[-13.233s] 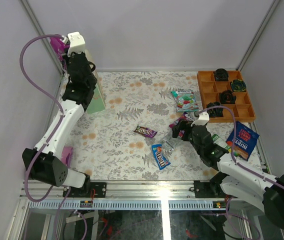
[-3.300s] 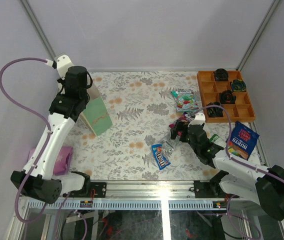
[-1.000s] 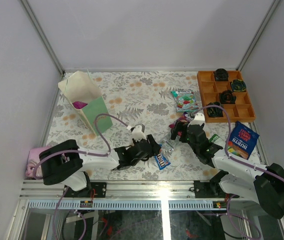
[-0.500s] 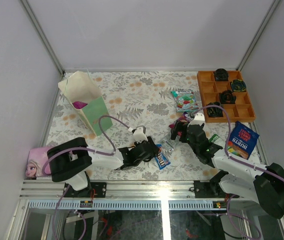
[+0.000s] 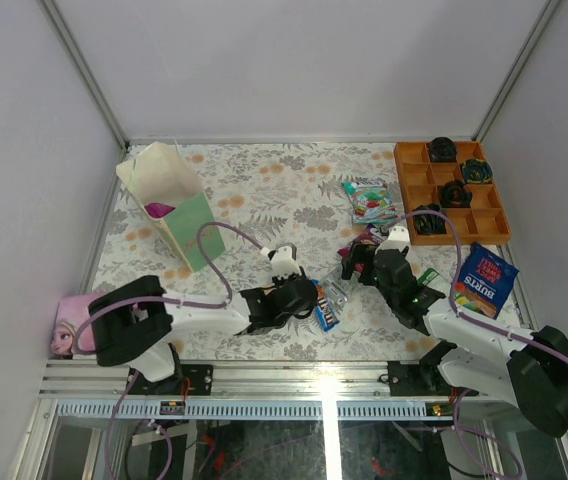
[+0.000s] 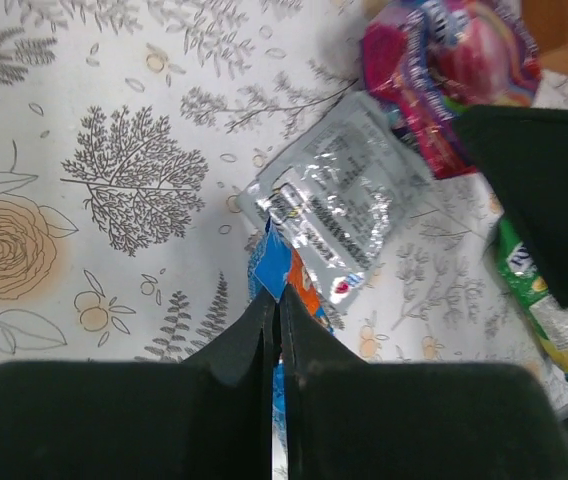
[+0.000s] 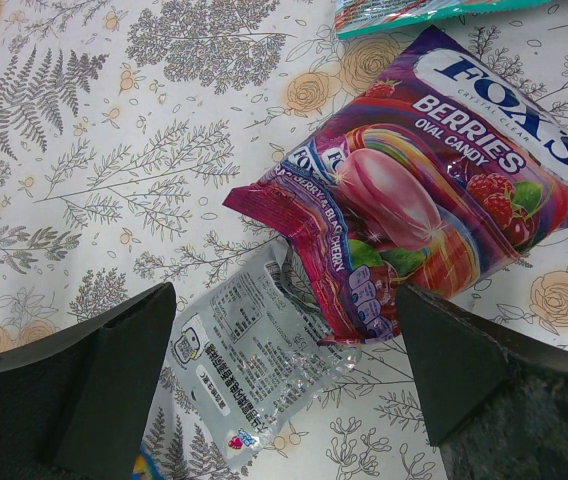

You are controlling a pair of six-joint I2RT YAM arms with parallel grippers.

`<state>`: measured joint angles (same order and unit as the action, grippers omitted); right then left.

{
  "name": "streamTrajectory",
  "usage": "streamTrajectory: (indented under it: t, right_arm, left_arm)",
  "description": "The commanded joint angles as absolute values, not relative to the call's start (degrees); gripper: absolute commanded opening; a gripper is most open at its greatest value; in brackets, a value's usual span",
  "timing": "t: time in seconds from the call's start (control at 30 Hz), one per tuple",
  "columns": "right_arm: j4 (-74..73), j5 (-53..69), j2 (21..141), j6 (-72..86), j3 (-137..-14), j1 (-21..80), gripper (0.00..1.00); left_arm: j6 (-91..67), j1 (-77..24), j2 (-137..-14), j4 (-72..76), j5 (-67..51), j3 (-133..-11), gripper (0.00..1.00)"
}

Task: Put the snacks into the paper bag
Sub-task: Pick up the snack from the center of the board, then place the snack in the paper bag.

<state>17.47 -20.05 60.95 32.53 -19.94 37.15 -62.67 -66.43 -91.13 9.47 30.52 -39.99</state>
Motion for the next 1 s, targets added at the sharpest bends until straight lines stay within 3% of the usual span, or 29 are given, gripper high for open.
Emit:
streamTrajectory:
  t: [0.0, 0.33, 0.57, 0.8, 0.97]
  right_arm:
    - [19.36, -21.88, 60.82, 32.61, -21.47, 37.62, 0.99]
    - [19.50, -21.89, 60.90, 32.57, -21.49, 37.64, 0.99]
    - [19.59, -21.40, 61.35, 32.77, -21.67, 37.62, 0.99]
    - [19.80, -21.32, 61.68, 32.70, -21.64, 37.62, 0.99]
    - [19.82, -21.25, 61.70, 32.61, -21.63, 37.62, 0.99]
  left_arm:
    - [-60.17, -68.87, -83.91, -2.53, 40.63, -44.90, 0.00]
    - [-65.23, -71.43, -65.99, -36.69, 57.96, -54.32, 0.00]
    - [-67.33, -71.18, -55.00, -52.72, 70.81, -61.34, 0.00]
    - [-56.32, -67.47, -48.32, -50.33, 78.94, -66.21, 0.00]
    - [-34.65, -59.90, -43.76, -30.61, 75.77, -64.42, 0.00]
